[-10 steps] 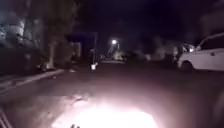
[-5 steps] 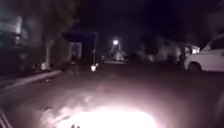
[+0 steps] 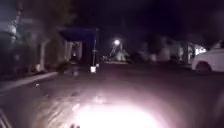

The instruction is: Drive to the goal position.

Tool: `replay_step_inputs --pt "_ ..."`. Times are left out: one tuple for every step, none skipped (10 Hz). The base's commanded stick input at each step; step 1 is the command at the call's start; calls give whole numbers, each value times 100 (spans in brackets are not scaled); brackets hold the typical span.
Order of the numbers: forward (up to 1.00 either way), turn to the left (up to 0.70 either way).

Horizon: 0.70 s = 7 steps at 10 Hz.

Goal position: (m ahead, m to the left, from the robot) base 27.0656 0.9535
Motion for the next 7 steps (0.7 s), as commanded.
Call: replay_step_inputs --pt "100 0" --pt "100 0" --pt "100 0" --pt "100 -27" --pt "100 -27" --pt "100 -27" --pt "100 -27"
